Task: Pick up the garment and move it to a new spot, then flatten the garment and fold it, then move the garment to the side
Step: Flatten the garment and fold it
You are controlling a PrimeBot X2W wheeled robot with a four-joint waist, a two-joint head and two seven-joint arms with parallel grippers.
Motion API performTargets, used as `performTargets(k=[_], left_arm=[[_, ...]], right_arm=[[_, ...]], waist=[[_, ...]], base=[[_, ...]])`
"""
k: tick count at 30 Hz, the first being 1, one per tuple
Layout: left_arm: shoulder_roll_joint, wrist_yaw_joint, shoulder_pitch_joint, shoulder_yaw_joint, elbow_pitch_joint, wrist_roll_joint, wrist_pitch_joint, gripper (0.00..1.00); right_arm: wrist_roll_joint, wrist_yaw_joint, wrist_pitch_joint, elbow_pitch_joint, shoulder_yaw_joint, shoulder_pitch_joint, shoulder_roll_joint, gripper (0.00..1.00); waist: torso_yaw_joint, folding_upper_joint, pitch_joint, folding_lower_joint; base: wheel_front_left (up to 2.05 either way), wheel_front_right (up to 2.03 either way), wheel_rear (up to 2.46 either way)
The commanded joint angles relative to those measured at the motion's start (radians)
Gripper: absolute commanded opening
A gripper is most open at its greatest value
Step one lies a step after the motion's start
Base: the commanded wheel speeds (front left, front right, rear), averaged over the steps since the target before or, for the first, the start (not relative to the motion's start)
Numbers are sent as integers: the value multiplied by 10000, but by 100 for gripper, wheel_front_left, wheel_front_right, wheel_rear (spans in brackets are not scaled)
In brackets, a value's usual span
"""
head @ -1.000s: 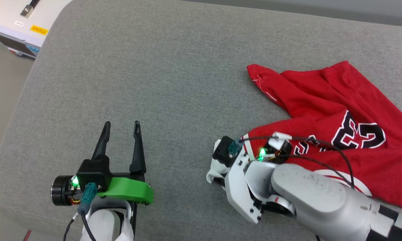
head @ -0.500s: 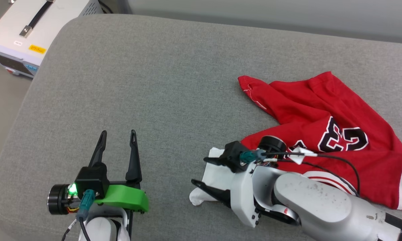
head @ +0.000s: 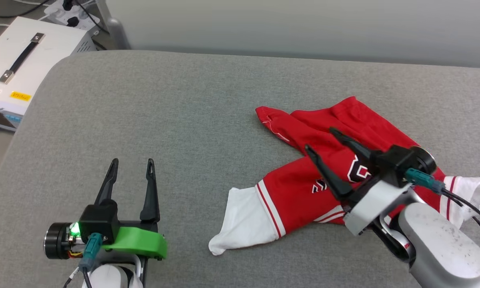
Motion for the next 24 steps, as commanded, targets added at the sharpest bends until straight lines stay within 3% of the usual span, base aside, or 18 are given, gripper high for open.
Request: performTargets(k=[1, 7, 14, 18, 24], left_arm=[[116, -115, -61, 52, -67, 52, -57, 100], [482, -658, -667, -38, -83, 27, -57, 100], [1418, -1187, -2077, -965, 654, -212, -57, 100], [2336, -1238, -3176, -2362, 1256, -857, 289, 100], [4071, -1243, -4982, -5151, 1389, -3549, 2442, 100]], right_arm=[[-387, -9, -118, -117, -585, 453, 183, 100], [-2048, -9, -218, -848, -3299, 2227, 1103, 100], [-3378, -9, -241, -1839, -5104, 3794, 1903, 100], [-3700, -9, -244, -2320, -5558, 4262, 2242, 100], [-4070, -9, -245, -2808, -5745, 4461, 2375, 100]], waist=[[-253, 0, -135, 0], [-525, 0, -89, 0], [-697, 0, 33, 0], [-850, 0, 111, 0], [-1081, 0, 321, 0]], base=[[0, 0, 0], [0, 0, 0], [0, 0, 0], [0, 0, 0], [0, 0, 0]])
